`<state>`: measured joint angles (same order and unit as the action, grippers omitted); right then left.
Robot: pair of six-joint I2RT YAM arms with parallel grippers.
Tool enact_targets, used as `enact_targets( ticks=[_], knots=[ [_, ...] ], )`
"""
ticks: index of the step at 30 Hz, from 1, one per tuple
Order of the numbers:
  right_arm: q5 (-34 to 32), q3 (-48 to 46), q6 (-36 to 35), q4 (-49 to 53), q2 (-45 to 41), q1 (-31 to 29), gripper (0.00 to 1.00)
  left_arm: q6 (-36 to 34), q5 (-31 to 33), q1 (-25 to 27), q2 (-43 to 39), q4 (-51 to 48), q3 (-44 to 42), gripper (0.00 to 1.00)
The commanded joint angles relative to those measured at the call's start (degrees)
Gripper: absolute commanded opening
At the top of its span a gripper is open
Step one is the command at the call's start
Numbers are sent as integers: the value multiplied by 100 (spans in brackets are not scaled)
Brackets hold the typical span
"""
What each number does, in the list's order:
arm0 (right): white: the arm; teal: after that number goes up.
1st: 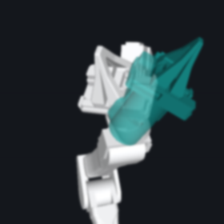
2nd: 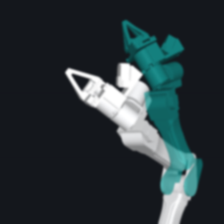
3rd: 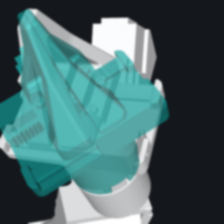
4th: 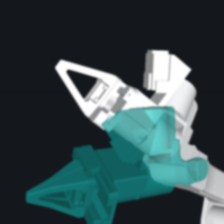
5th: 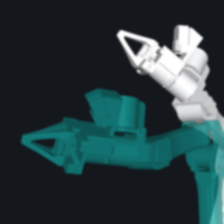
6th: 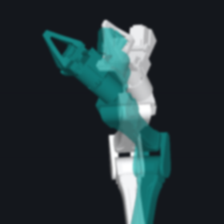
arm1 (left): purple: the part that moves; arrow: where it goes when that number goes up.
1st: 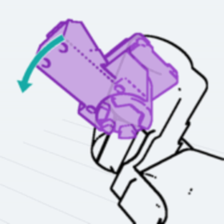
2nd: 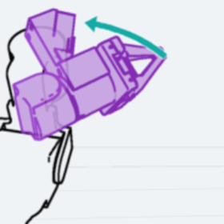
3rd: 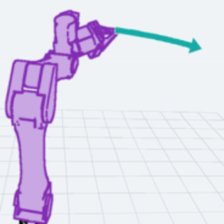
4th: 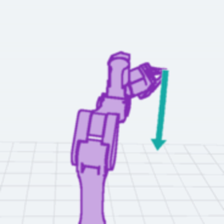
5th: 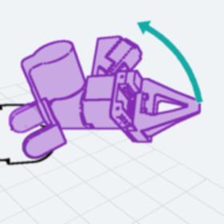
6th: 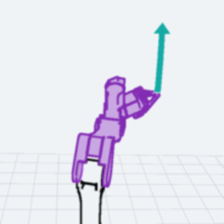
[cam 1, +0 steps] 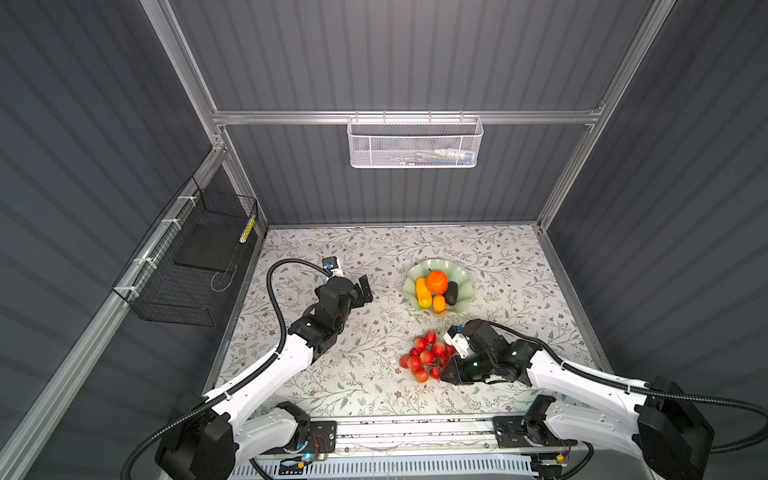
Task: Place and organize the fake fruits in the fruit bowl
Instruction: 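Grasp the strawberry bunch stems with the right gripper while the left gripper withdraws, then carry the strawberry bunch with the right gripper and lay it on the bowl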
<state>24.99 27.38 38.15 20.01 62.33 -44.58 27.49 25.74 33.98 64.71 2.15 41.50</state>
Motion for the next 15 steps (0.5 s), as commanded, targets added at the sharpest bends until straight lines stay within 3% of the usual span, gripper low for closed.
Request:
enact_targets(
  ticks=[1, 6, 15],
  knots=[
    [-236, 302, -188, 271, -1, -148, 0, -25, 99, 4, -42, -118, -1, 100],
    [-513, 599, -208, 749, -298, -280, 0, -24, 95, -3, -92, -116, -34, 100],
    [-1972, 2019, -495, 2013, -1187, -256, 0, -162, -2, 4, -134, -70, 45, 100]
  ],
)
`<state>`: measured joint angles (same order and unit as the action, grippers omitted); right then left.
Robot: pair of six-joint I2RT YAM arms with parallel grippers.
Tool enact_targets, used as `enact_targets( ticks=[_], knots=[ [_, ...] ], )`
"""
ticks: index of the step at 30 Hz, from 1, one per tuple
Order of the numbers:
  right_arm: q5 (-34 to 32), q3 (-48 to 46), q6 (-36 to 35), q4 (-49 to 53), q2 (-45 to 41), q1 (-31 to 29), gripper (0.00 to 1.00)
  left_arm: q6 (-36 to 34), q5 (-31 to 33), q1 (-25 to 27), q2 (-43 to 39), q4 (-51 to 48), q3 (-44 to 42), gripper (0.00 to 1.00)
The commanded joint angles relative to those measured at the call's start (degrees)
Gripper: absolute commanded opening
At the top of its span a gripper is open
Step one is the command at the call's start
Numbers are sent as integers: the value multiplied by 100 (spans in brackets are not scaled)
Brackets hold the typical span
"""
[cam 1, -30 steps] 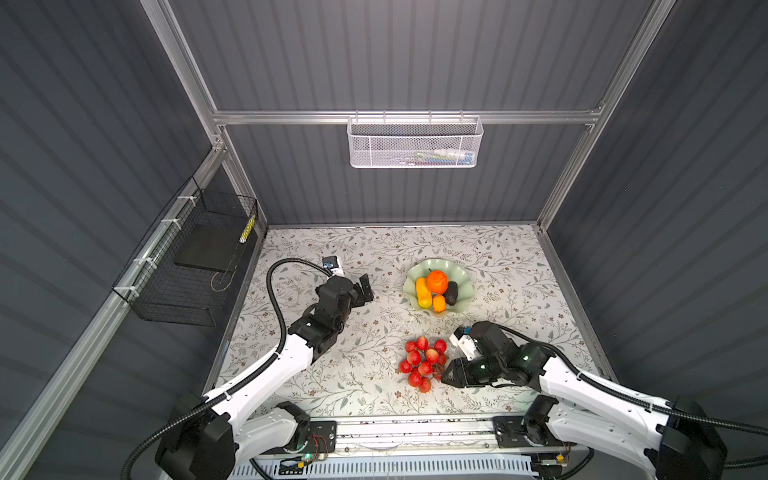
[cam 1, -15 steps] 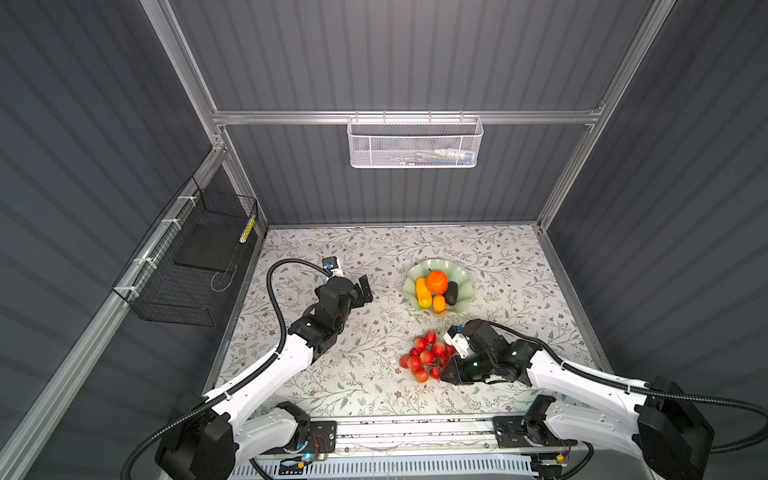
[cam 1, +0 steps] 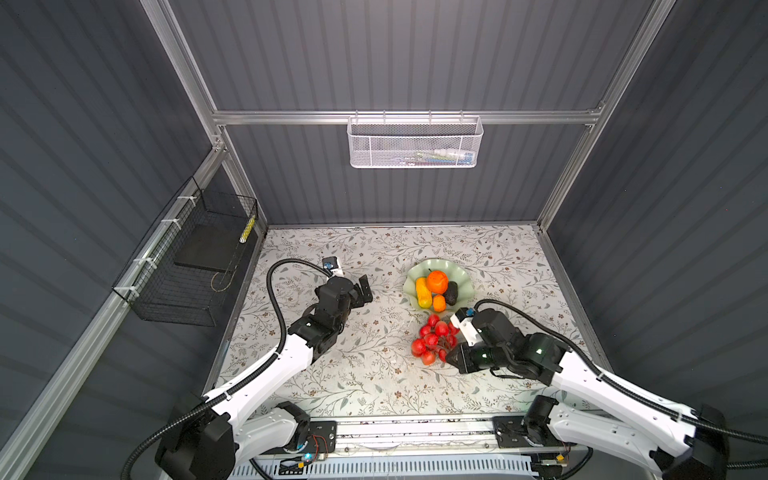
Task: Place and organize the fake fruits in the fruit bowl
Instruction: 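Carry the strawberry bunch with the right gripper and lay it on the bowl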
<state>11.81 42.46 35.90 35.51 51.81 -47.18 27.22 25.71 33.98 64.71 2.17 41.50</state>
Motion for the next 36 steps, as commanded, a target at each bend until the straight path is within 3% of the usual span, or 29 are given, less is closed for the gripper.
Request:
enact_targets(
  ticks=[1, 6, 12, 18, 23, 36],
  knots=[
    [-820, 700, -313, 555, -112, 35, 0, -160, -53, 3, -129, -37, 50, 100],
    [-1186, 1389, -604, 399, 228, 653, 0, -438, -578, 4, -53, 80, 128, 100],
    [-1125, 1264, -804, -897, 607, 1737, 0, -585, -975, -4, 26, 125, 183, 100],
    [-866, 1438, -1097, -1693, 1458, 2380, 0, -725, -1051, 4, 104, 19, 314, 100],
    [-865, 1601, -1173, -2096, 2044, 2684, 0, -780, -1029, 4, 146, -24, 336, 100],
    [-638, 1169, -826, -3018, 3092, 2736, 0, -824, -1012, 4, 165, -121, 430, 100]
  ],
)
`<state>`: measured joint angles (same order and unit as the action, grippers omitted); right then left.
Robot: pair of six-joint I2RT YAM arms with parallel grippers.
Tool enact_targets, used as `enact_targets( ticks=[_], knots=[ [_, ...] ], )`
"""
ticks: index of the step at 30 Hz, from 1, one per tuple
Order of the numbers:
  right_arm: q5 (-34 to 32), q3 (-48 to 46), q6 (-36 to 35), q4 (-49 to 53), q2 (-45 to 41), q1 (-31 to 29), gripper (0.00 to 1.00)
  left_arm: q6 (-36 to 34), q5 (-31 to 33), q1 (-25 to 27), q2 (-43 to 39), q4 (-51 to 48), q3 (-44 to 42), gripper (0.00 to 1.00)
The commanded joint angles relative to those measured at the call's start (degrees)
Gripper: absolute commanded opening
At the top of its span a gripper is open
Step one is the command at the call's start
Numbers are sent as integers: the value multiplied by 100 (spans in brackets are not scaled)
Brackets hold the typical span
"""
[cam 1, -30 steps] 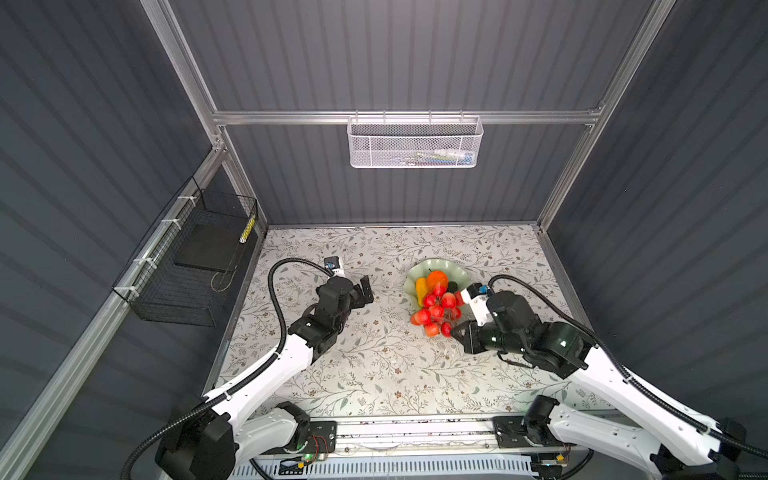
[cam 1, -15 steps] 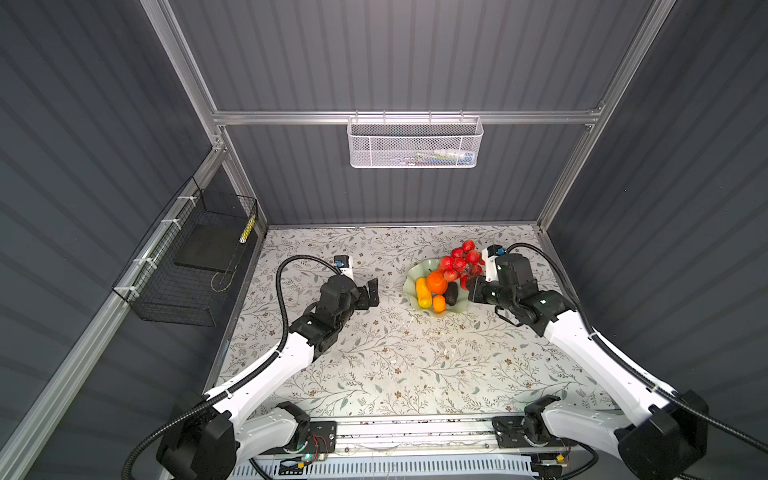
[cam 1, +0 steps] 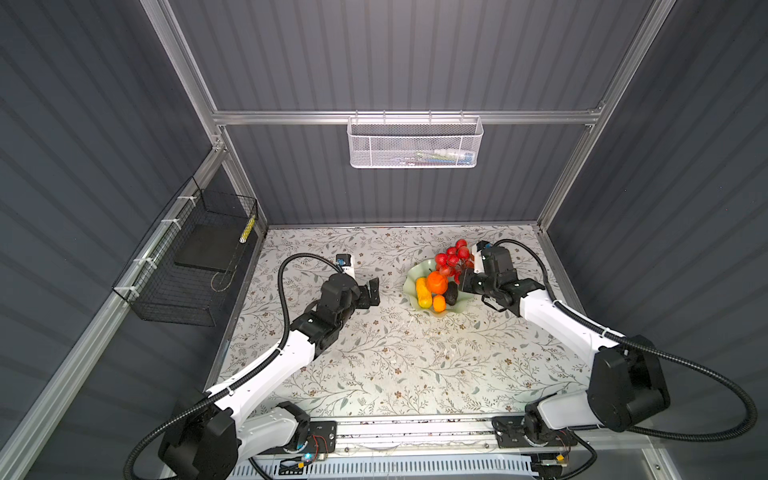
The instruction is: Place and organize the fake fruits in the fruit bowl
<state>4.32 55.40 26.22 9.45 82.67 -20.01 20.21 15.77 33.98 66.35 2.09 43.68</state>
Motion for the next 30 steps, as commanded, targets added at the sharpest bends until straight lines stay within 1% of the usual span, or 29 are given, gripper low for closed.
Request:
enact_targets(
  ticks=[1, 4, 6, 9, 13, 17, 18, 21, 25, 28, 30],
  knots=[
    [146, -163, 155, -448, 41, 21, 0, -121, -18, 4, -2, -112, 211, 100],
    [287, -202, 244, -465, 199, 13, 1, -130, -18, 1, -11, -127, 213, 100],
    [411, -254, 327, -546, 300, 12, 8, -130, 1, 4, -41, -143, 229, 100],
    [454, -326, 471, -645, 441, 2, 24, -148, 53, 4, -86, -182, 215, 100],
    [584, -356, 606, -717, 530, -1, 41, -172, 99, 4, -170, -242, 205, 100],
    [533, -319, 649, -596, 366, -1, 56, -218, 195, -1, -264, -305, 186, 100],
    [500, -310, 641, -562, 277, 2, 59, -228, 221, 4, -286, -313, 177, 100],
    [270, -273, 545, -468, -78, -1, 74, -269, 309, 4, -343, -312, 142, 100],
    [-166, -135, 322, -82, -527, 8, 99, -387, 529, 4, -436, -333, 132, 100],
    [-536, -322, 106, -4, -1035, 8, 99, -517, 859, 4, -556, -338, 87, 100],
    [-998, -697, -215, -208, -1566, 13, 99, -658, 1192, -1, -661, -247, -9, 100]
  ],
)
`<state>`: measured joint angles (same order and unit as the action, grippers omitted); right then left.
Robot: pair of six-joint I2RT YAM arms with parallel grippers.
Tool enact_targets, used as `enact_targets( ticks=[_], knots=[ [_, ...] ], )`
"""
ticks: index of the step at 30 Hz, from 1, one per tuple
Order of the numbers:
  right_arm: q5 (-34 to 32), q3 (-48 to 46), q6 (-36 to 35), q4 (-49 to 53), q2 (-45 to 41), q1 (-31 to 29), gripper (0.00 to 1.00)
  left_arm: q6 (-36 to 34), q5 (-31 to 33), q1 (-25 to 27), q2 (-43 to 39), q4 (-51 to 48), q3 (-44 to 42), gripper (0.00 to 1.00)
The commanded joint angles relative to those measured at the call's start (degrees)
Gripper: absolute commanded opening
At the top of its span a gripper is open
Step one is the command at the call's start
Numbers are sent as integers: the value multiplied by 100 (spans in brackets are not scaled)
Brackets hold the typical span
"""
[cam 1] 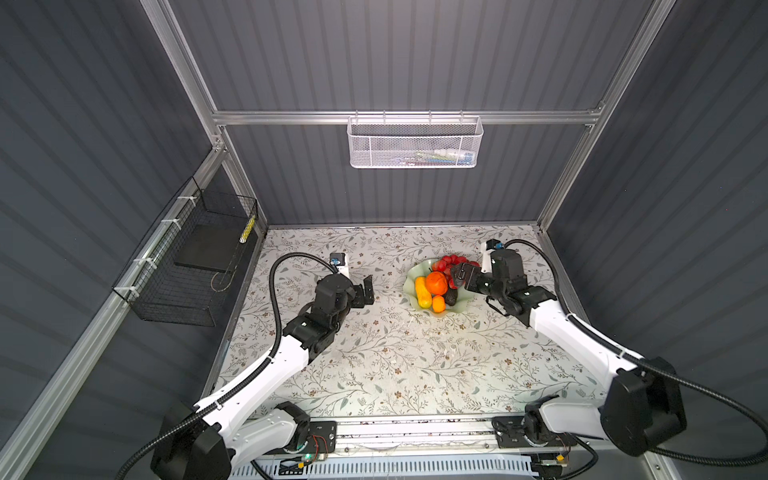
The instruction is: Place and organize the fake fruits in the fruit bowl
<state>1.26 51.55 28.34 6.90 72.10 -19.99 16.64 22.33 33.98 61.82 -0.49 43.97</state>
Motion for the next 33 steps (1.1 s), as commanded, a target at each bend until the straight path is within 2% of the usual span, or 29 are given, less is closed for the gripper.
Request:
enact_targets(
  ticks=[1, 4, 7, 9, 12, 16, 20, 21, 24, 25, 26, 27, 29, 31, 33],
  knots=[
    [-1006, -565, -689, -210, -899, 12, 99, -447, 718, 4, -275, 136, -139, 100],
    [-1889, -1395, -1516, -869, -1832, 31, 99, -1183, 1369, 3, -366, 1004, -701, 100],
    [-2586, -2029, -2128, -1355, -2276, 165, 99, -2027, 2477, -24, -190, 2255, -1390, 100],
    [-2837, -2456, -2363, -1858, -2318, 334, 99, -2391, 2586, -269, 31, 3145, -1828, 100],
    [-2732, -3119, -2499, -3025, -2103, 722, 99, -2007, 1923, -1110, 408, 3334, -2067, 100],
    [-2527, -3576, -2566, -4545, -1118, 1273, 99, -1642, 989, -2027, 1250, 4066, -2296, 100],
    [-1892, -3814, -2885, -6279, 57, 1478, 99, -1685, 369, -2380, 2544, 5215, -2227, 100],
    [-1789, -3835, -3021, -6650, 255, 1499, 99, -1715, 360, -2391, 2592, 5126, -2153, 100],
    [-1225, -3749, -2880, -6819, 827, 1765, 99, -1702, 122, -2611, 2917, 5133, -1946, 100],
    [-1110, -3857, -2827, -7374, 1119, 1856, 99, -1613, 6, -2700, 3167, 5169, -1885, 100],
    [-1104, -3920, -2832, -7922, 1404, 1893, 99, -1603, -24, -2729, 3530, 5616, -1942, 100],
    [-1110, -3889, -2806, -7712, 1299, 1893, 99, -1707, 1, -2753, 3777, 6170, -1983, 100],
    [-1166, -3561, -2711, -6596, 1021, 1890, 99, -1545, -39, -2765, 3519, 5291, -1800, 100],
    [-1188, -3581, -2751, -7017, 1261, 1910, 99, -1600, -4, -2765, 3691, 5549, -1778, 100],
    [-1200, -3577, -2724, -6837, 1151, 1911, 99, -1545, 48, -2765, 3614, 5358, -1770, 100]
  ],
)
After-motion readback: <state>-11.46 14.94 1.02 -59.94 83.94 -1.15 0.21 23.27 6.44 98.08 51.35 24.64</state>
